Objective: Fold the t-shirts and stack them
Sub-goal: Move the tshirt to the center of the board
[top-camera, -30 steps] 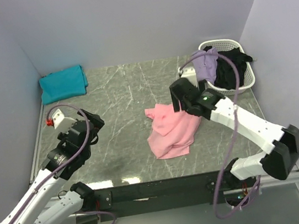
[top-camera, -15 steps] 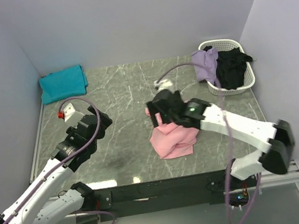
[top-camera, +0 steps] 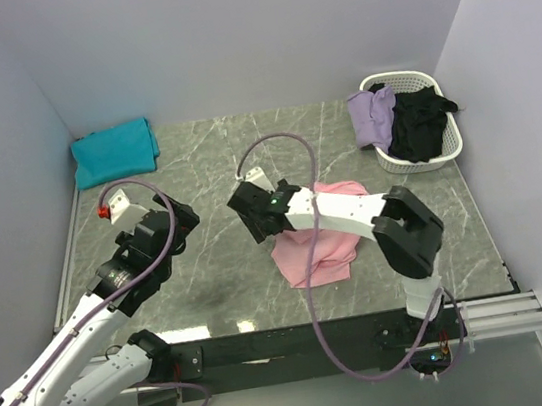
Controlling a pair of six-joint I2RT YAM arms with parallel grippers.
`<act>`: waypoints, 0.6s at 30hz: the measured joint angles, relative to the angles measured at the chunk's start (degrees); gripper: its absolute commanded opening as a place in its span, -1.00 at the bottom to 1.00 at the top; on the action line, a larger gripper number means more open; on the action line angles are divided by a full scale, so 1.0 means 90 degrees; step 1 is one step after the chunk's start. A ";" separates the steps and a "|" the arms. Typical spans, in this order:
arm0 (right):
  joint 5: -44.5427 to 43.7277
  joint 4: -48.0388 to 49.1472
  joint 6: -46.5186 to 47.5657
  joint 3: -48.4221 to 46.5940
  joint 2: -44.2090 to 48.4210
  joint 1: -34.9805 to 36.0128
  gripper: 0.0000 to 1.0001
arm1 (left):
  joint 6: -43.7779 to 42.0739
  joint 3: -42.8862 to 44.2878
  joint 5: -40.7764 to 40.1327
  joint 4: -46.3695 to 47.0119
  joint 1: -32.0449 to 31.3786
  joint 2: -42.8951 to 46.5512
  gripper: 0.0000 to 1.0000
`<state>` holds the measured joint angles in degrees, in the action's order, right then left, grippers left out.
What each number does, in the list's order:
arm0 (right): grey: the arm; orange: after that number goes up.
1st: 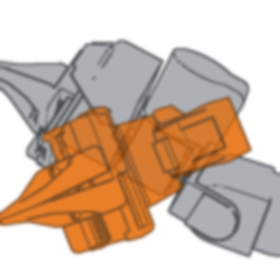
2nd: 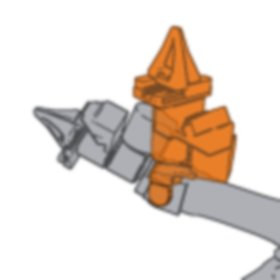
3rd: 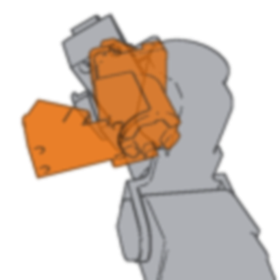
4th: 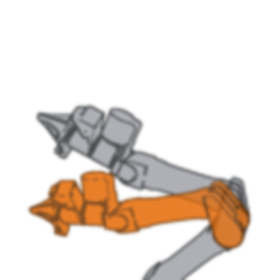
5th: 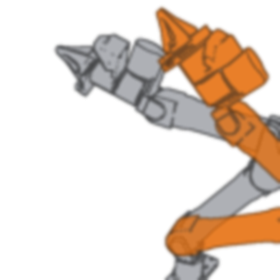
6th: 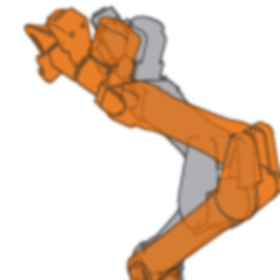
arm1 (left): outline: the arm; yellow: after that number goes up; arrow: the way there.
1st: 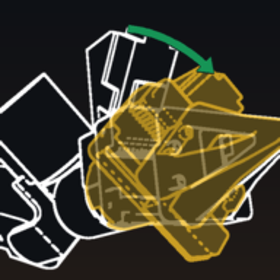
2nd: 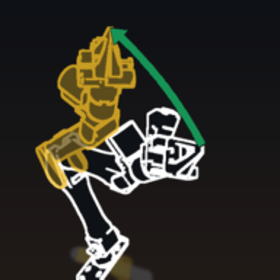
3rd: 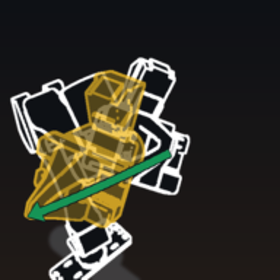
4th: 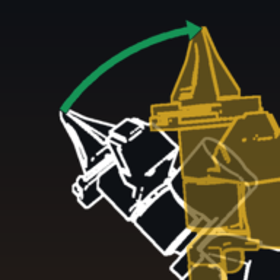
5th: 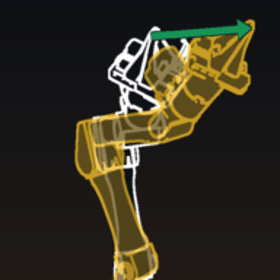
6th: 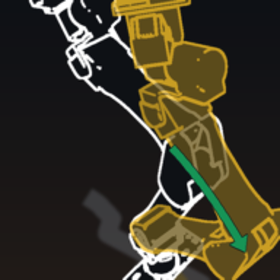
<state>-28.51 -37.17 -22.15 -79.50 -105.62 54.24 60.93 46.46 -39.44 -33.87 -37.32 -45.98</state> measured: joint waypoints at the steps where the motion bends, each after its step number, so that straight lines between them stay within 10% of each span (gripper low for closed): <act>1: -0.0129 -0.0002 0.0015 -0.0107 -0.0165 0.0000 0.92 | 0.0002 0.0000 0.0000 -0.0002 0.0000 0.0000 0.99; 7: -0.1005 -0.0318 -0.0068 -0.0505 -0.1095 0.0000 0.73 | 0.0000 -0.0019 -0.0007 -0.0002 0.0000 0.0002 0.99; 9: -0.1171 -0.0442 -0.0124 -0.0495 -0.1229 -0.0002 0.44 | 0.0000 -0.0029 -0.0007 -0.0007 0.0000 0.0002 0.99; 13: -0.1447 -0.0520 -0.0272 -0.0396 -0.1205 -0.0017 -0.85 | -0.0002 -0.0032 -0.0015 -0.0005 0.0000 0.0019 0.99; 18: -0.1552 -0.0527 -0.0381 -0.0270 -0.0716 -0.0027 -1.00 | -0.0015 -0.0041 -0.0039 0.0000 0.0000 0.0044 0.99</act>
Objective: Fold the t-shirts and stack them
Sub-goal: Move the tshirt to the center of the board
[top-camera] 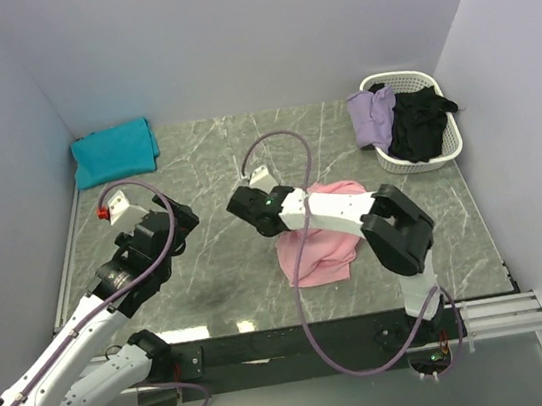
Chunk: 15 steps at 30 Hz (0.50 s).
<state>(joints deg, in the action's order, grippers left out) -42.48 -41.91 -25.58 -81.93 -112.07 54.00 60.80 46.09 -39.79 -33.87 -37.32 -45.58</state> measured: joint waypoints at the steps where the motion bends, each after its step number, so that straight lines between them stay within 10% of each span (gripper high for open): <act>1: 0.0010 -0.0002 0.0012 -0.0002 0.0143 0.0000 -1.00 | -0.0002 0.0000 0.0000 0.0000 0.0000 0.0000 0.99; 15: 0.1336 0.0019 0.1047 -0.2171 0.2042 0.0308 -1.00 | 0.0078 0.0000 -0.0233 -0.0172 0.0000 0.0214 0.99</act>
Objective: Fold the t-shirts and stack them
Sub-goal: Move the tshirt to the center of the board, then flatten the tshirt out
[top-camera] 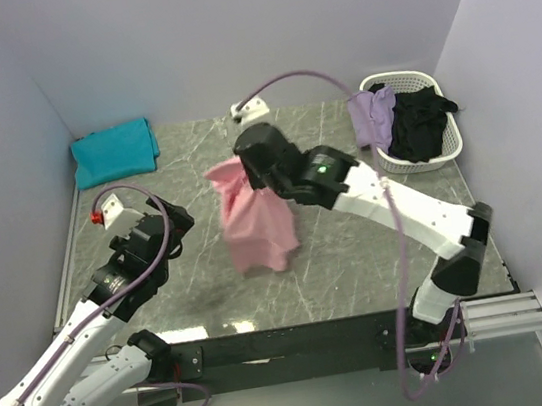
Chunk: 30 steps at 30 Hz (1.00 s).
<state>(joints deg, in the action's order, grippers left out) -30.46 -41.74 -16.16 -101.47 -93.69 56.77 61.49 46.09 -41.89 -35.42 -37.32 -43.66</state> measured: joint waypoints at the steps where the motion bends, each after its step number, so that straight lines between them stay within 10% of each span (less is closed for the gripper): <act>1: 0.0112 0.0046 0.0051 -0.0180 0.0138 0.0017 -1.00 | 0.0019 0.0000 -0.0007 -0.0010 0.0000 0.0000 0.99; 12: 0.0476 0.0578 -0.0602 0.1627 0.2497 -0.1234 0.25 | 0.0109 0.0000 -0.0197 -0.0333 0.0000 0.0223 0.99; 19: 0.0294 -0.0075 -0.1404 0.4124 0.2273 -0.1375 0.26 | 0.0075 0.0000 -0.0194 -0.0253 0.0000 0.0148 0.99; 30: 0.1054 0.0223 -0.1919 0.4362 0.2963 -0.1365 0.29 | -0.1112 0.0000 0.0971 0.0903 0.0012 -0.0692 0.99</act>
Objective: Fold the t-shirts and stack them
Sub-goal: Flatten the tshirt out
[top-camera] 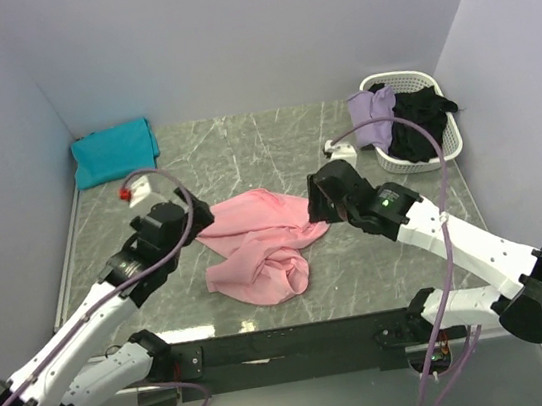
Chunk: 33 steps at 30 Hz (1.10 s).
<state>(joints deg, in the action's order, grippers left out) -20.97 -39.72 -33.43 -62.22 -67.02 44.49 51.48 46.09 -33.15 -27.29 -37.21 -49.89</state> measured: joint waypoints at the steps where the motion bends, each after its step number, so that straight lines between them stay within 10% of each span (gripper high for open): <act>1: 0.0163 0.0172 -0.0053 0.0151 0.0029 0.0000 0.30 | -0.0170 0.0000 0.0248 0.0192 0.0000 -0.0155 0.99; 12: 0.1753 0.1450 -0.1071 0.2334 0.0585 0.0461 0.29 | -0.1010 0.0425 0.1746 0.0923 0.0024 -0.2594 0.99; 33: 0.1469 0.2147 -0.1321 0.2174 -0.1149 0.1103 0.30 | -0.2016 0.2601 0.3225 0.1654 0.0525 -0.5751 0.99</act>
<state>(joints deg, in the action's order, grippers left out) -7.75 -20.40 -45.32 -42.65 -77.36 54.41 33.34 69.49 -4.12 -12.40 -32.49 -101.65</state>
